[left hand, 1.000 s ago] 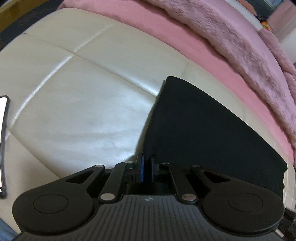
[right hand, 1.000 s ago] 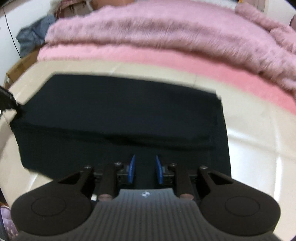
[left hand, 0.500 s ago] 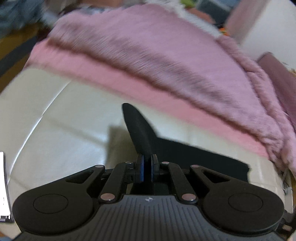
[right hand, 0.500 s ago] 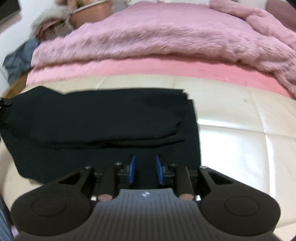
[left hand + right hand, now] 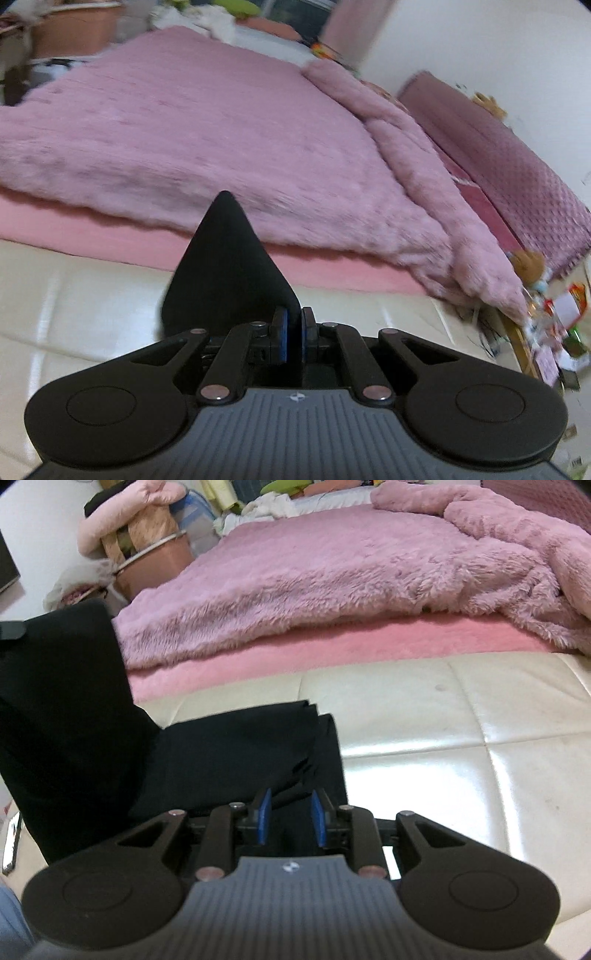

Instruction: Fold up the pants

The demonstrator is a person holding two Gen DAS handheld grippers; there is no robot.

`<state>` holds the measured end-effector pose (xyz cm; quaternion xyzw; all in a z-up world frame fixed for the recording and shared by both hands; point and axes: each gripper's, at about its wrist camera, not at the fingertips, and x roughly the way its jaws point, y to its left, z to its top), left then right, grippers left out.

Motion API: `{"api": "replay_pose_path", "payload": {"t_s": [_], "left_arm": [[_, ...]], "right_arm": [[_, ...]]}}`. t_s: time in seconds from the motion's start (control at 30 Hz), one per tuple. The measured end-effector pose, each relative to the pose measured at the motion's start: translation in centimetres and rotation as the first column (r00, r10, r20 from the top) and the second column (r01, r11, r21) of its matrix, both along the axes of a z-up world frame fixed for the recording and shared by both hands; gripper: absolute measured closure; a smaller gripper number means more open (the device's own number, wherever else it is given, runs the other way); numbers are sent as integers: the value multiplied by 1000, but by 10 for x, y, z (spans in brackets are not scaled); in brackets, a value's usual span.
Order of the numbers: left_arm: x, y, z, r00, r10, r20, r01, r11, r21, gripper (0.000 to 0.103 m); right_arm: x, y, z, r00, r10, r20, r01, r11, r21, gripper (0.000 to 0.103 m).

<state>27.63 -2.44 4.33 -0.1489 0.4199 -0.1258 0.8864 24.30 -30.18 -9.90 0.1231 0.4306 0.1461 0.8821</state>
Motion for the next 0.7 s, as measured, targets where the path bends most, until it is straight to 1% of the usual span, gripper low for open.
{"api": "replay_pose_path", "payload": {"t_s": [0.13, 0.27, 0.33, 0.5, 0.6, 0.67, 0.7], "left_arm": [[17, -47, -29, 996, -60, -71, 58, 998, -24, 97], [31, -84, -75, 981, -105, -164, 99, 994, -48, 97], [35, -94, -96, 972, -119, -205, 107, 992, -69, 97], [43, -101, -138, 948, -136, -288, 98, 985, -140, 97], [46, -99, -150, 936, -146, -321, 94, 981, -172, 95], [47, -97, -152, 931, -152, -331, 89, 976, -196, 93], [47, -95, -152, 931, -158, -328, 92, 973, -210, 90]], "right_arm": [[4, -11, 0, 1000, -20, 8, 20, 999, 28, 83], [6, -22, -2, 999, -37, 13, 36, 999, 29, 83], [7, -28, -6, 999, -52, 6, 52, 998, 28, 82], [7, -36, -15, 998, -69, -17, 69, 997, 39, 81], [8, -36, -18, 998, -63, -24, 64, 997, 44, 81], [8, -33, -19, 998, -61, -30, 62, 997, 55, 81], [8, -33, -19, 998, -61, -31, 62, 996, 59, 81]]}}
